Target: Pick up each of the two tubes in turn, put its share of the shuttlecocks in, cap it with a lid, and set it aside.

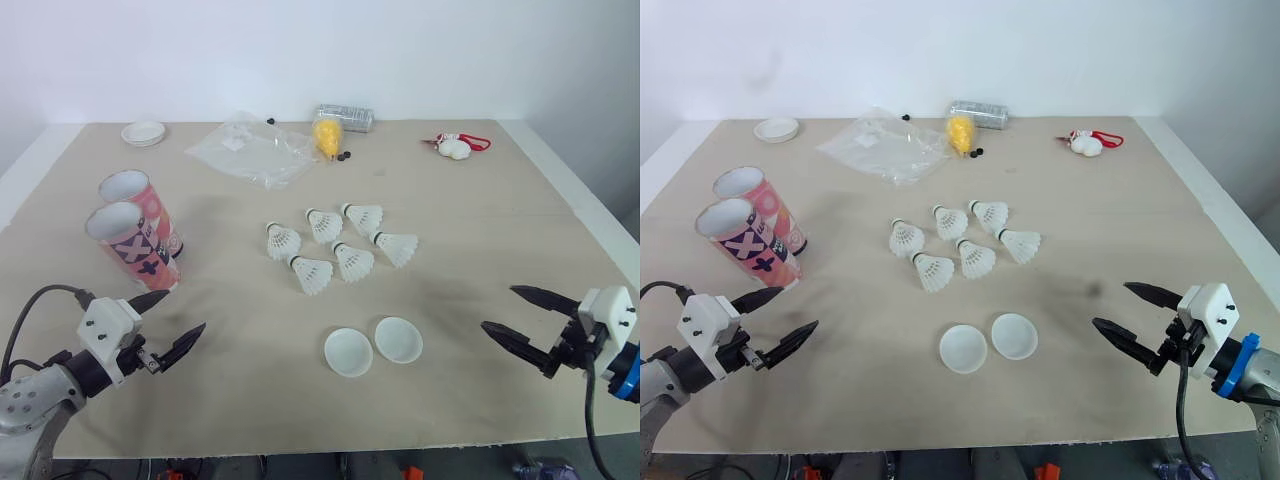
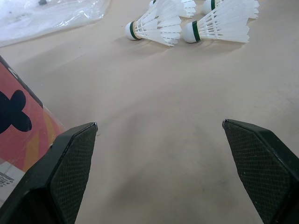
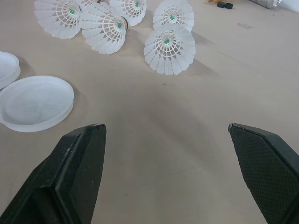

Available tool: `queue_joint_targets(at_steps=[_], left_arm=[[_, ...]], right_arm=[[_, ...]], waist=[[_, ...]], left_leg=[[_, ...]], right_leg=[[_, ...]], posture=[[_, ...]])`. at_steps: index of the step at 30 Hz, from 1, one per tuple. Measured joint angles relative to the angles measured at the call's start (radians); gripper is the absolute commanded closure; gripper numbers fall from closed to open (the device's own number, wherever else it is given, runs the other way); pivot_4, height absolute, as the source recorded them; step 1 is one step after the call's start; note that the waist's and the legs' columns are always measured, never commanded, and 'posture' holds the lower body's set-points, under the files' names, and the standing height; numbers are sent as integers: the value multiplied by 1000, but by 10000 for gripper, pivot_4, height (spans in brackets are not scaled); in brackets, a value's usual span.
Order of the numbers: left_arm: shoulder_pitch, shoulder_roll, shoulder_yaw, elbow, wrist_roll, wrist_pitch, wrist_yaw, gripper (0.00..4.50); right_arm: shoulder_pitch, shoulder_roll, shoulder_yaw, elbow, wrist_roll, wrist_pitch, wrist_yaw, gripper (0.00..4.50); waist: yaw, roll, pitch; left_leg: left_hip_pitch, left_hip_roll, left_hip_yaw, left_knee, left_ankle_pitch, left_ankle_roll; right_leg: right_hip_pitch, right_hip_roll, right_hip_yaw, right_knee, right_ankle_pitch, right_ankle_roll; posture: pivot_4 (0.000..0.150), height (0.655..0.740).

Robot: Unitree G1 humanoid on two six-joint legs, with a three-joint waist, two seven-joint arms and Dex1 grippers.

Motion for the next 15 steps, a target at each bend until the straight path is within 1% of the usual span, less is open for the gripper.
queue_joint_targets(at_steps=[15], left_arm=[[-30,2,-11,28,10,-4,-6,267]], right_arm=[[-5,11,4,-1,-1,2,-15,0]], waist=[[0,0,0]], left_leg=[[0,0,0,0,0,0]], right_leg=[[0,0,0,0,0,0]], posture=[[1500,7400]])
